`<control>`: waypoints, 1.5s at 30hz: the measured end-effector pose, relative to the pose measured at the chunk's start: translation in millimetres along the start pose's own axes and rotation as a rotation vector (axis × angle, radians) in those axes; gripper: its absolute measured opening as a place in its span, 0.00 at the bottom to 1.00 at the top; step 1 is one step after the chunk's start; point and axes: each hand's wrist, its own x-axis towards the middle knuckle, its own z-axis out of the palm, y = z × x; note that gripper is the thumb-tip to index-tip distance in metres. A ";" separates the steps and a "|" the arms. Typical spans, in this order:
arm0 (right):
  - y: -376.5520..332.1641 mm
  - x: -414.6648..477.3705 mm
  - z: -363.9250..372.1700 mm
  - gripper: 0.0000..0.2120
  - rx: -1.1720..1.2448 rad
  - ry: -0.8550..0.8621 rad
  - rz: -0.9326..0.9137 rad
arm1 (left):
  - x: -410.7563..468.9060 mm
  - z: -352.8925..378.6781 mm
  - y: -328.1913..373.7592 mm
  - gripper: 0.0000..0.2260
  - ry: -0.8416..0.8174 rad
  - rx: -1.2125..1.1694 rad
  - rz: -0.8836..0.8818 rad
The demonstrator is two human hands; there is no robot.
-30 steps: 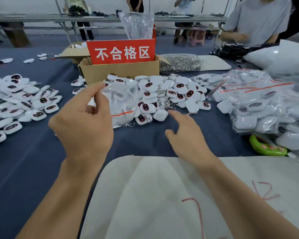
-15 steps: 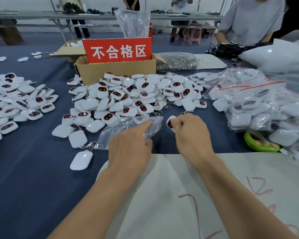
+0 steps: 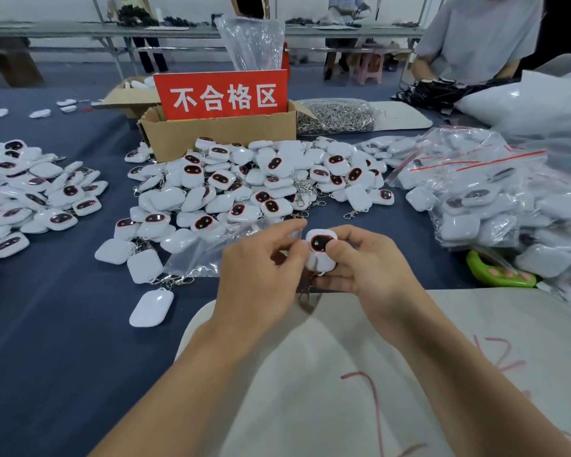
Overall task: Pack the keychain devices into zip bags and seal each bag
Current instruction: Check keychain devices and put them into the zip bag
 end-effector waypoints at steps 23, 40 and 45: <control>3.9 -2.3 4.8 0.11 -0.160 0.020 -0.099 | 6.0 1.7 1.1 0.08 -0.073 -0.361 -0.214; 7.1 -0.2 5.2 0.16 -0.356 0.039 -0.164 | 5.3 3.2 0.6 0.04 -0.068 -0.385 -0.236; 8.4 0.6 3.1 0.14 -0.396 0.048 -0.192 | 4.9 3.9 -0.9 0.07 -0.077 -0.356 -0.192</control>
